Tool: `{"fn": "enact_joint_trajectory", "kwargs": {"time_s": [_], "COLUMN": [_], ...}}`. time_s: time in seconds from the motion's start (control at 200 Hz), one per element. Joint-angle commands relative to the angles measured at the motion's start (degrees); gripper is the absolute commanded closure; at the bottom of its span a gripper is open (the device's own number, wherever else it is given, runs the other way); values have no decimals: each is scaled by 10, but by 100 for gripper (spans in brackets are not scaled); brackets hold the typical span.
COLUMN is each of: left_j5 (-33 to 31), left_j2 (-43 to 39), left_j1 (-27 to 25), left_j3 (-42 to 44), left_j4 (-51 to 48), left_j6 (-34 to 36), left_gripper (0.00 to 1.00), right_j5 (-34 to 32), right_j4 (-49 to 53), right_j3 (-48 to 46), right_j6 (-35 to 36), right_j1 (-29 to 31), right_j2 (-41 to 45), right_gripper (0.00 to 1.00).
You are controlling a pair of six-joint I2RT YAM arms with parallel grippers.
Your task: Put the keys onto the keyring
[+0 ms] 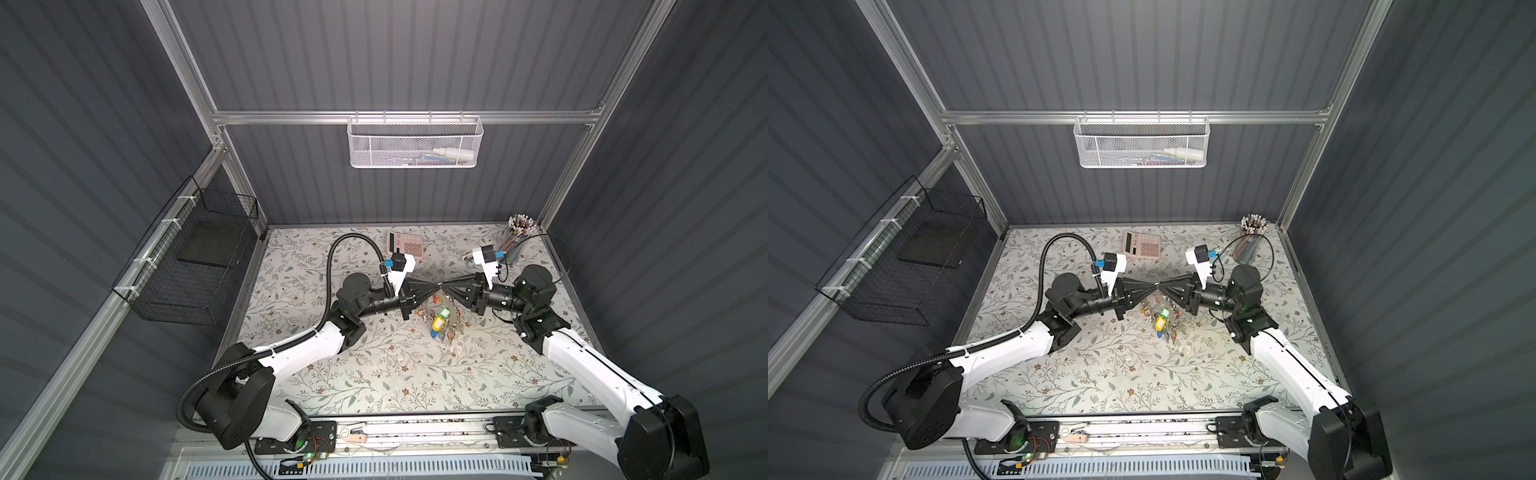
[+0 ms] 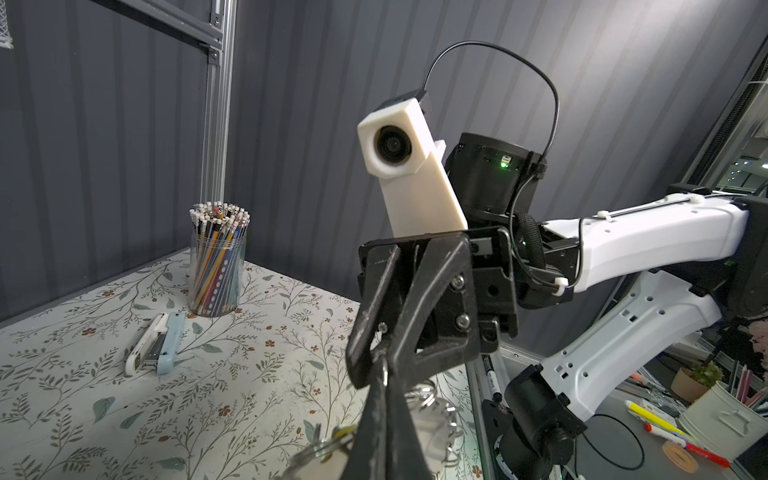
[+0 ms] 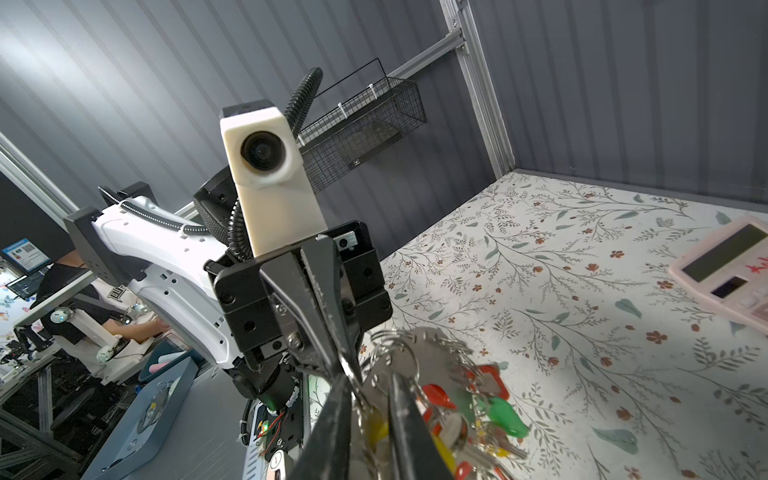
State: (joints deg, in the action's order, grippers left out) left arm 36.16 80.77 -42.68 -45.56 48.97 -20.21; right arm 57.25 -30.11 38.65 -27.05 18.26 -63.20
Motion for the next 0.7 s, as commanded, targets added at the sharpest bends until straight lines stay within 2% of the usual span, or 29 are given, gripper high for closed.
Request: {"fn": "enact_joint_trajectory", "kwargs": {"time_s": [0.0, 0.31, 0.585, 0.695], "left_j5": [13, 16, 18, 20], "left_j2": [-5, -3, 1, 0], "left_j1": [0, 0, 0, 0], "left_j3": [-4, -4, -6, -6], "left_j4": [47, 46, 36, 31], "left_j6": [-3, -3, -3, 0], "left_gripper": [100, 100, 100, 100], "right_j5": [7, 11, 18, 15], "right_j4": [-19, -20, -13, -13], "right_j3": [16, 13, 15, 14], "right_j6": [-7, -10, -7, -6], "right_j1": [1, 1, 1, 1], "right_j2": [-3, -5, -5, -5], "right_gripper": [83, 88, 100, 100]}}
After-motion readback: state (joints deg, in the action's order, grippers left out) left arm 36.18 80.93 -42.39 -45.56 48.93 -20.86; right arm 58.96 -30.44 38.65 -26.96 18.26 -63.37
